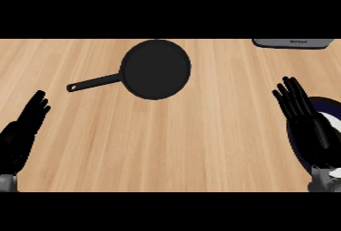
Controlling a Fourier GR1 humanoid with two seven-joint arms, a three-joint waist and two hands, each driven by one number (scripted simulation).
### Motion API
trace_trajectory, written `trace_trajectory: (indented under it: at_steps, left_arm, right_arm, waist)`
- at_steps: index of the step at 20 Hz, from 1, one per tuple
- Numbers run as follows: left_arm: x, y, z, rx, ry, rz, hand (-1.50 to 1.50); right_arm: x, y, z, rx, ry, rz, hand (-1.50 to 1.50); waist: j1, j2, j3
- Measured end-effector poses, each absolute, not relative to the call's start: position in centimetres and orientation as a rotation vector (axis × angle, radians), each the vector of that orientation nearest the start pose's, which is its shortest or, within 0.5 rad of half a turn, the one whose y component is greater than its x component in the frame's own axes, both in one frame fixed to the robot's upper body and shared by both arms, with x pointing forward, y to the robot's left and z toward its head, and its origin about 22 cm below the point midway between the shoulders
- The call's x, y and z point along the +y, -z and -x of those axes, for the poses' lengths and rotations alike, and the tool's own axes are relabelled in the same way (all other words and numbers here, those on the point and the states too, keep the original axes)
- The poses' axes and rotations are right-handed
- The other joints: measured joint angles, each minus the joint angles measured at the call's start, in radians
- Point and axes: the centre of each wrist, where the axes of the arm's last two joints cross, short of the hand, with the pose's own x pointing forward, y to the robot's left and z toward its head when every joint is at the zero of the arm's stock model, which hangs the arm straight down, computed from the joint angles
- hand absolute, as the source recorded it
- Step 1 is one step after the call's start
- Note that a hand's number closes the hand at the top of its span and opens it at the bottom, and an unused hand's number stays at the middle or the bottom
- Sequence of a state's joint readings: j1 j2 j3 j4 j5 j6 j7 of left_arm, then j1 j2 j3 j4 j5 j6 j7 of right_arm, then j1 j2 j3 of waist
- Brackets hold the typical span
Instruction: Pick the bell pepper from the plate and place it in the pan
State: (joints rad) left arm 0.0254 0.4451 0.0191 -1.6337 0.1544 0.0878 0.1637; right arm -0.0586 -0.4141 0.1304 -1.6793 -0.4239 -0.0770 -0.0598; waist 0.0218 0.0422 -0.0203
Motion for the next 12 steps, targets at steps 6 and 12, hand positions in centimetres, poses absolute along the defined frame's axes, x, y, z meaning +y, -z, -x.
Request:
trace_trajectory:
  at_steps: [6, 12]
  left_arm:
    - [35.6, -3.9, -23.2, -1.334, 0.088, -0.448, 0.0]
    - [37.0, -2.6, -22.5, -1.238, 0.047, -0.5, 0.0]
  right_arm:
    - [-31.2, -10.3, -25.2, -1.909, -0.334, -0.281, -1.5]
    - [-38.4, -11.2, -24.6, -2.08, -0.103, 0.088, 1.5]
  waist:
    - [-0.037, -0.033, 0.019]
    - [-0.095, -0.041, 0.023]
